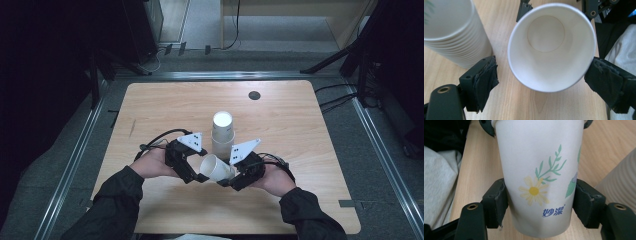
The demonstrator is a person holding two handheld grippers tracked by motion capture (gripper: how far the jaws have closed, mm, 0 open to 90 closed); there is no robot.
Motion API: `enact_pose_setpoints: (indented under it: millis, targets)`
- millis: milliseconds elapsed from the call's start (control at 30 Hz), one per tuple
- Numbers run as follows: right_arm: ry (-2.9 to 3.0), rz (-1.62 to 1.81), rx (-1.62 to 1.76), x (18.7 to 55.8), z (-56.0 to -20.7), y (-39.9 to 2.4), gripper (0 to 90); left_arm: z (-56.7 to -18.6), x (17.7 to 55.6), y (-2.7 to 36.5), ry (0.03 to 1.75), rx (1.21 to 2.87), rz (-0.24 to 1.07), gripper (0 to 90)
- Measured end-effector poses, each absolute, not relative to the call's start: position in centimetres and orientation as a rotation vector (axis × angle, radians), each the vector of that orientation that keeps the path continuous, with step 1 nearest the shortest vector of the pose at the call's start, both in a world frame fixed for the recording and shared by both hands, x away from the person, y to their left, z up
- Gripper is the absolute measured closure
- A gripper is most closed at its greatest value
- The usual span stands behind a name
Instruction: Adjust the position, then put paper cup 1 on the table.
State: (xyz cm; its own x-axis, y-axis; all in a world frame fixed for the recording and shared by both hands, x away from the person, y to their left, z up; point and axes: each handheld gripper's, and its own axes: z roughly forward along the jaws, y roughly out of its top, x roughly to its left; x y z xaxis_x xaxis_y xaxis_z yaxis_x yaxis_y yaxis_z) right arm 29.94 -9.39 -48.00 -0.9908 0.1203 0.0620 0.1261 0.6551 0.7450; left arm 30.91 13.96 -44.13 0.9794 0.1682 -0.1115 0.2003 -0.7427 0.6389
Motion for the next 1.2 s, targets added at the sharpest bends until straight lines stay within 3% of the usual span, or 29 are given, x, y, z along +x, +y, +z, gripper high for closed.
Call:
enact_pose_setpoints:
  millis: [1200]
  targets:
    - [-2.674,-1.483,-0.207,30.5,-46.2,-9.0,33.8,-43.8,29.6,15.4,0.425,2.077,-0.104,13.0]
